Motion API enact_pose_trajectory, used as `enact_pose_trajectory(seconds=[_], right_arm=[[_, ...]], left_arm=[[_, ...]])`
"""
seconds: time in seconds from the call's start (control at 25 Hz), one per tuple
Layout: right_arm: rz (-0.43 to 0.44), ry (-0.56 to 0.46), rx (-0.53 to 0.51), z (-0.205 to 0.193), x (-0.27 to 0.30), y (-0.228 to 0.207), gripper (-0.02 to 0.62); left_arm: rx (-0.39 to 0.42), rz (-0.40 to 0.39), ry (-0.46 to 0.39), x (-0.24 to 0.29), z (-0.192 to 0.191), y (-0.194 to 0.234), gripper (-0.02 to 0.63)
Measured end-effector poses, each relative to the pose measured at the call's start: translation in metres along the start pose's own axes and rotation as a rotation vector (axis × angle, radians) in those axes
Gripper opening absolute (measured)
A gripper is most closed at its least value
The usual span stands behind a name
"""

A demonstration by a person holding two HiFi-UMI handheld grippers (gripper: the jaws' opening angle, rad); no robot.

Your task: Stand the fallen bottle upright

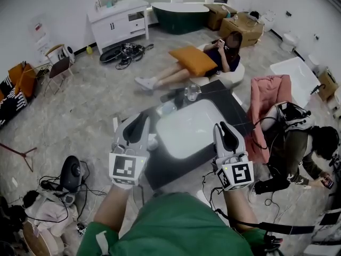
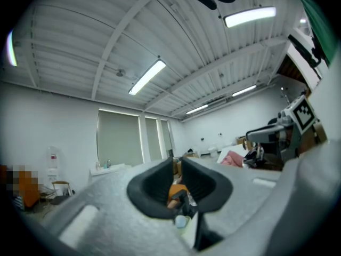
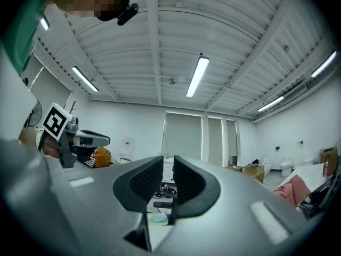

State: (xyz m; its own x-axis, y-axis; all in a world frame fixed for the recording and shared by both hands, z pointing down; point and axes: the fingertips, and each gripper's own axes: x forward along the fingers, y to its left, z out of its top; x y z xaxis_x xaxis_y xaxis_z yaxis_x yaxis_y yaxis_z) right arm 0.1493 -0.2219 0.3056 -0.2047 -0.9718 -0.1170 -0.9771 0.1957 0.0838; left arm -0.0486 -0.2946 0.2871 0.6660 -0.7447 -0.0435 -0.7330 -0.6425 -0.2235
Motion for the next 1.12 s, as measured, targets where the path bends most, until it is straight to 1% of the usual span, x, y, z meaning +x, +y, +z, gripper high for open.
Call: enact_pose_trajectory(seconds=[0.28,0.68,1.12], right_arm=[[-0.006,0.003,0.004,0.0017,0.0035,-0.0043,0.06],[-0.003,0.004,0.019,0.007,0.004,-0.0036,0.06],[0.001,0.009,0.016,0.0022,0.0044,-0.0011,0.06]], left_arm=[[-0.001,-0.006,0.014,0.0046,-0.0024,0.0008,0.048],[0.027,-0.013,0.026,0.0047,0.0035,-0.0014,0.048],[0.025,-0.015,0.039,0.0041,-0.0048,-0.0016,0.048]])
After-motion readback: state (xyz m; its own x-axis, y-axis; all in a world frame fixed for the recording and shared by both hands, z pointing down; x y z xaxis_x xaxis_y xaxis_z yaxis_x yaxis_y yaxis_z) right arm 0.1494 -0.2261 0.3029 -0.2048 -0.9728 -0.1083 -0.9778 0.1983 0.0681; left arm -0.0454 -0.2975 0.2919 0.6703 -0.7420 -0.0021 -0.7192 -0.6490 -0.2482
